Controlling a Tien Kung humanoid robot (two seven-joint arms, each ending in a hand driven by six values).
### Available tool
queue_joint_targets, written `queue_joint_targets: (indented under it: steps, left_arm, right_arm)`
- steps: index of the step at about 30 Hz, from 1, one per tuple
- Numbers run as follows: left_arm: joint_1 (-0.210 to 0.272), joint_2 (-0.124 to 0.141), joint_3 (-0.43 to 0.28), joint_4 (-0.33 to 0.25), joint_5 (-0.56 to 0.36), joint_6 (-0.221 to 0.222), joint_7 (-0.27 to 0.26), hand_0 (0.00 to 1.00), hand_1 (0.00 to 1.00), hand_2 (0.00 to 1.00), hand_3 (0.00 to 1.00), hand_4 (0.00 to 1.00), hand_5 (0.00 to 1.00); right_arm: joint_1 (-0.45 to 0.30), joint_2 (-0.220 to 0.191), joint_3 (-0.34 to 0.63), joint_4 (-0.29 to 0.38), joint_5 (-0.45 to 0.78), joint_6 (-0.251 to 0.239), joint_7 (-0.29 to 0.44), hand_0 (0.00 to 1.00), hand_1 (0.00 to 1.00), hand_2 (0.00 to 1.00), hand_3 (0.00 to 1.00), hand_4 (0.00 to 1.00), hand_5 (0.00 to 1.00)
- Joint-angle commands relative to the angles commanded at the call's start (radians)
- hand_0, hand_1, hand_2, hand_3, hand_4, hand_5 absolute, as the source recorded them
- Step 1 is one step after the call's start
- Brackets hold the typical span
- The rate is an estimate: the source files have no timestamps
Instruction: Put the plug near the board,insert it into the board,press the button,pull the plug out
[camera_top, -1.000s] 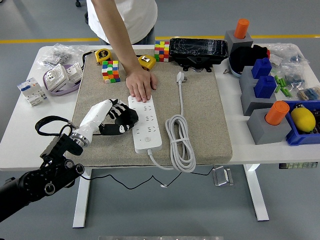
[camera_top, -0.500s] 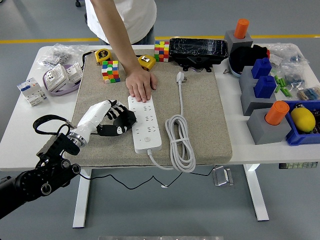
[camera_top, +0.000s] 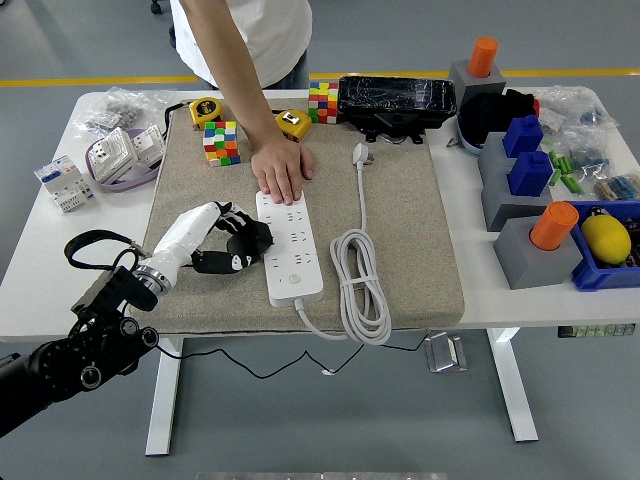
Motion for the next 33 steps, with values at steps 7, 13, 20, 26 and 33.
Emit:
queue_joint_targets:
  steps: [7, 13, 20, 26, 33]
  left_arm:
    - [0.009, 0.002, -0.018, -0.012, -0.012, 0.001, -0.017, 0.701, 0.709, 0.715, 0.786, 0.998, 0.425]
    - [0.048, 0.015, -0.089, -0.089, -0.035, 0.021, -0.035, 0.692, 0.702, 0.713, 0.777, 0.998, 0.482]
    - [0.139, 0.038, -0.158, -0.253, -0.034, 0.086, -0.035, 0.694, 0.707, 0.716, 0.770, 0.998, 0.558]
    - [0.227, 0.064, -0.167, -0.396, 0.042, 0.099, 0.107, 0.766, 0.786, 0.785, 0.812, 0.990, 0.658]
    - [0.306, 0.080, -0.153, -0.461, 0.064, 0.151, 0.155, 0.783, 0.807, 0.805, 0.819, 0.987, 0.682]
  right_arm:
    - [0.001, -0.001, 0.002, 0.001, 0.000, 0.002, 0.002, 0.614, 0.645, 0.653, 0.556, 0.951, 0.496]
    - [0.001, -0.001, 0.005, 0.006, -0.007, 0.001, 0.002, 0.613, 0.645, 0.653, 0.556, 0.953, 0.496]
    - [-0.002, -0.003, 0.008, 0.006, -0.011, 0.002, 0.001, 0.613, 0.645, 0.653, 0.556, 0.953, 0.497]
    - [-0.003, -0.007, 0.013, 0.007, -0.016, 0.000, 0.003, 0.613, 0.645, 0.653, 0.556, 0.955, 0.496]
    - [-0.003, -0.005, 0.016, 0.007, -0.019, 0.000, 0.003, 0.614, 0.645, 0.653, 0.556, 0.956, 0.496]
